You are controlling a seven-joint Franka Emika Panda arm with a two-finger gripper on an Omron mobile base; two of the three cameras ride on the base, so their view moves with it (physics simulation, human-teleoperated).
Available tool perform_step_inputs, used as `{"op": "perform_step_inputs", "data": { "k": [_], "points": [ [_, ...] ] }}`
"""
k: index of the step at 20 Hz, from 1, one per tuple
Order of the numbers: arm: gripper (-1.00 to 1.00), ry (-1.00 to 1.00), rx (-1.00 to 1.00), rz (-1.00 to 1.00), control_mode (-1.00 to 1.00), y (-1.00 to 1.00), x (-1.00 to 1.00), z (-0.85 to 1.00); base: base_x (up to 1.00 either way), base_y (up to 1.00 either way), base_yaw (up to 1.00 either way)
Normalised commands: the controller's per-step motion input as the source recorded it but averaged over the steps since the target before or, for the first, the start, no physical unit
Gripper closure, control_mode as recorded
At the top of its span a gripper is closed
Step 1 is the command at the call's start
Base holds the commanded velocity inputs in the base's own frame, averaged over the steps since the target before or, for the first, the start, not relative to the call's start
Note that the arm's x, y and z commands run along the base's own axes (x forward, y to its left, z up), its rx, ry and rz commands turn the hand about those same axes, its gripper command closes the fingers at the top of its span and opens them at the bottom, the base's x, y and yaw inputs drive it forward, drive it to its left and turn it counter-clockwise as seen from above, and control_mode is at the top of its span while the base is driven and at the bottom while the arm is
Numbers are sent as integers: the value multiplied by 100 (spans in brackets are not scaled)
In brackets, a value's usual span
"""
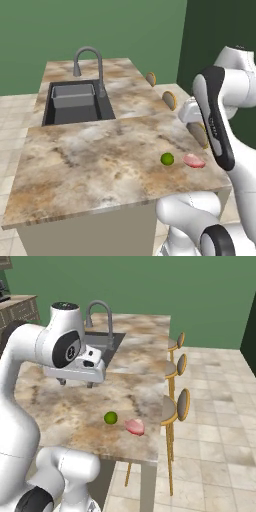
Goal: Open the fridge, remove the pear, lime, and steak, and place them on any counter.
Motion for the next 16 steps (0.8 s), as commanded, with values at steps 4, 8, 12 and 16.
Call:
{"op": "perform_step_inputs", "data": {
  "k": [4,8,12,16],
  "points": [
    [-100,-13,-7,-21,-100,50,-31,43,0,0,0],
    [-100,-2,-3,-13,-100,8,-40,28,0,0,0],
    [-100,-3,-2,-7,-100,0,-54,22,0,0,0],
    [-100,-3,0,0,-100,0,-46,13,0,0,0]
  ]
}}
